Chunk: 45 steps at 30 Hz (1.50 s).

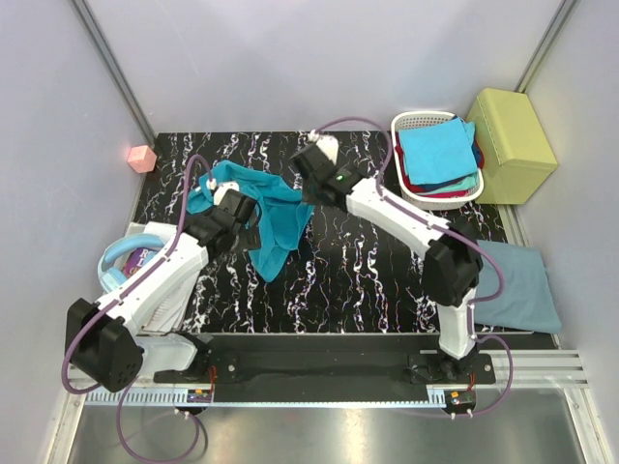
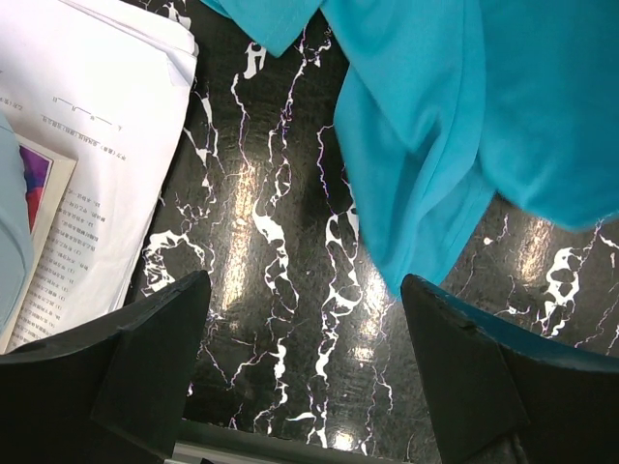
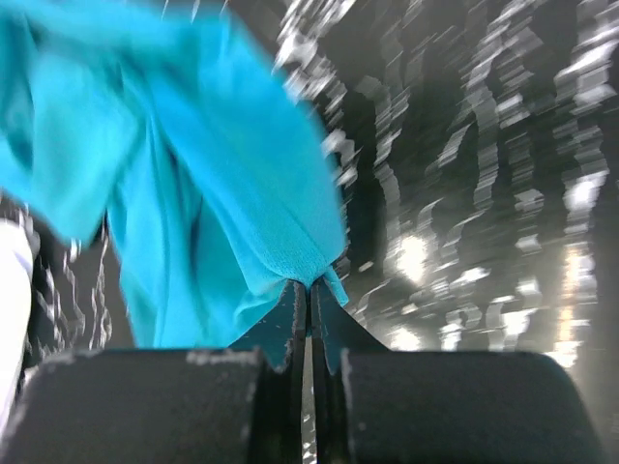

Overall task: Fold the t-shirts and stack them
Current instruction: Flatten out the tshirt

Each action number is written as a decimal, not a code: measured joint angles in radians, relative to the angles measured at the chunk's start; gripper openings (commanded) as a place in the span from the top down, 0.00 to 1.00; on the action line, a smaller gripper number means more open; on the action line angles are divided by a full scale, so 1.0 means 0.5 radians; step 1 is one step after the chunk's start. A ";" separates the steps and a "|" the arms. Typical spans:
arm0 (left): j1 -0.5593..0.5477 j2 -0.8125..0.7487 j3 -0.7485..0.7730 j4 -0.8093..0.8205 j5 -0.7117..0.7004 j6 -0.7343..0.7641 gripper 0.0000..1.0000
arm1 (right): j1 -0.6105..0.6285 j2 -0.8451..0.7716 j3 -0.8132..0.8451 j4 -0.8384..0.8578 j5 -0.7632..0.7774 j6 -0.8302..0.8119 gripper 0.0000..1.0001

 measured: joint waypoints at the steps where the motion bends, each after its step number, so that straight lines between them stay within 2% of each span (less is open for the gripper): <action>1: 0.000 0.002 0.001 -0.001 -0.001 -0.002 0.14 | -0.021 -0.032 0.018 -0.018 0.034 -0.007 1.00; 6: 0.000 0.011 0.033 -0.002 -0.014 -0.008 0.14 | -0.216 -0.163 0.080 -0.117 0.194 -0.069 1.00; 13: 0.021 0.139 0.150 -0.001 -0.045 -0.007 0.14 | -0.488 -0.187 0.174 -0.260 0.408 -0.192 1.00; 26: 0.134 0.660 0.542 0.036 -0.053 -0.008 0.15 | -0.568 -0.227 0.137 -0.336 0.475 -0.266 1.00; 37: 0.134 1.027 0.655 0.124 -0.034 -0.005 0.15 | -0.620 -0.227 0.123 -0.358 0.421 -0.265 1.00; 40: 0.134 1.099 0.674 0.136 -0.014 -0.005 0.16 | -0.627 -0.226 0.123 -0.357 0.396 -0.263 0.77; 41: 0.134 1.104 0.674 0.140 -0.003 -0.006 0.16 | -0.631 -0.226 0.123 -0.358 0.378 -0.262 0.63; 43: 0.133 1.101 0.674 0.144 0.025 -0.007 0.16 | -0.639 -0.226 0.123 -0.357 0.362 -0.256 0.49; 44: 0.130 1.096 0.674 0.152 0.037 -0.007 0.16 | -0.643 -0.226 0.123 -0.357 0.352 -0.258 0.37; 45: 0.125 1.083 0.671 0.157 0.049 -0.007 0.16 | -0.645 -0.228 0.118 -0.353 0.342 -0.261 0.33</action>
